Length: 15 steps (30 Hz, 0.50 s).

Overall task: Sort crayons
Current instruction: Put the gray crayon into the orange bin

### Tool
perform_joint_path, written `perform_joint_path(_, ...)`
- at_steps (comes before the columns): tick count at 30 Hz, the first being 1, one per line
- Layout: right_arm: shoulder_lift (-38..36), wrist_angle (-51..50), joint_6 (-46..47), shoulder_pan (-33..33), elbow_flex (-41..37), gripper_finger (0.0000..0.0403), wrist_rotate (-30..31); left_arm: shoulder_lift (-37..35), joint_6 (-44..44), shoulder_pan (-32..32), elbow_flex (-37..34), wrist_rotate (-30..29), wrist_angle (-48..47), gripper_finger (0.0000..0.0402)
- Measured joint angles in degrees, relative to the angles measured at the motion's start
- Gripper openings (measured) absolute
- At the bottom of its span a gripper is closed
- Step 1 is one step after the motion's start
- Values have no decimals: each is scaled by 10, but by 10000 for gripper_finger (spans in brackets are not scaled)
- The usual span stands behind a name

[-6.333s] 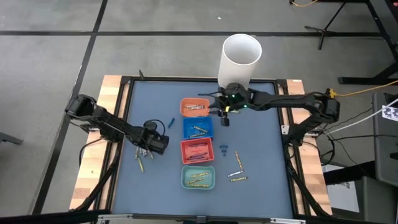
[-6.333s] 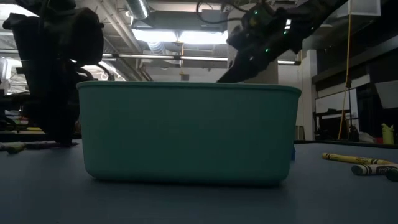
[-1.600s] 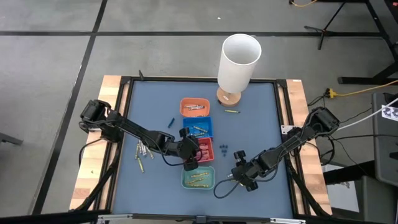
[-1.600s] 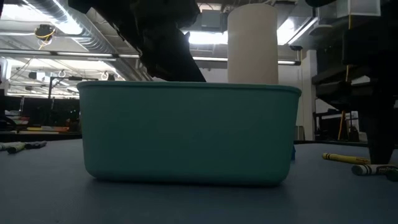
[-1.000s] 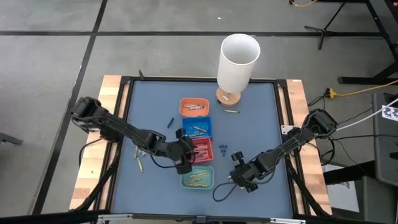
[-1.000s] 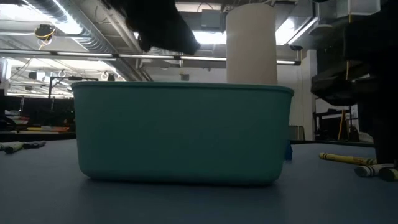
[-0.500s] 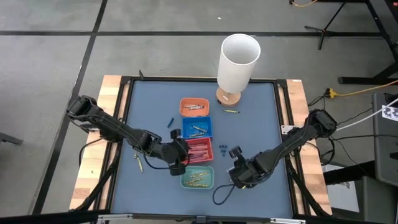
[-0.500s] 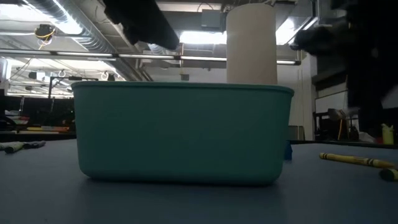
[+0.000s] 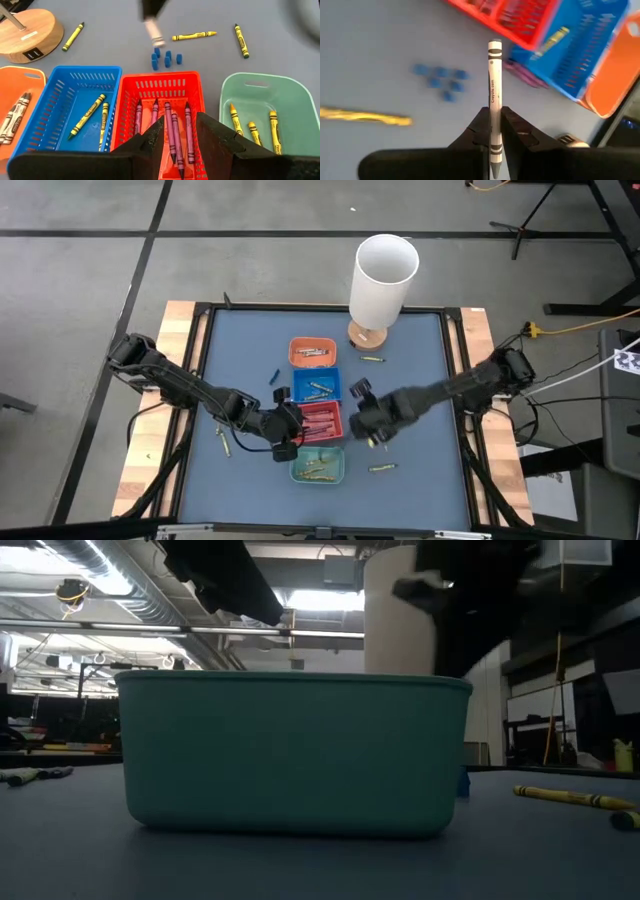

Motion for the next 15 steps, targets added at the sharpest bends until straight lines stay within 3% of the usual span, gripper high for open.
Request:
perform_joint_path(10, 0, 136, -118, -162, 0, 26, -7, 0, -1, 0, 0, 0, 0, 98)
perform_joint_path(15, 0, 220, -138, -238, 0, 26, -65, 0, -1, 0, 0, 0, 0, 98)
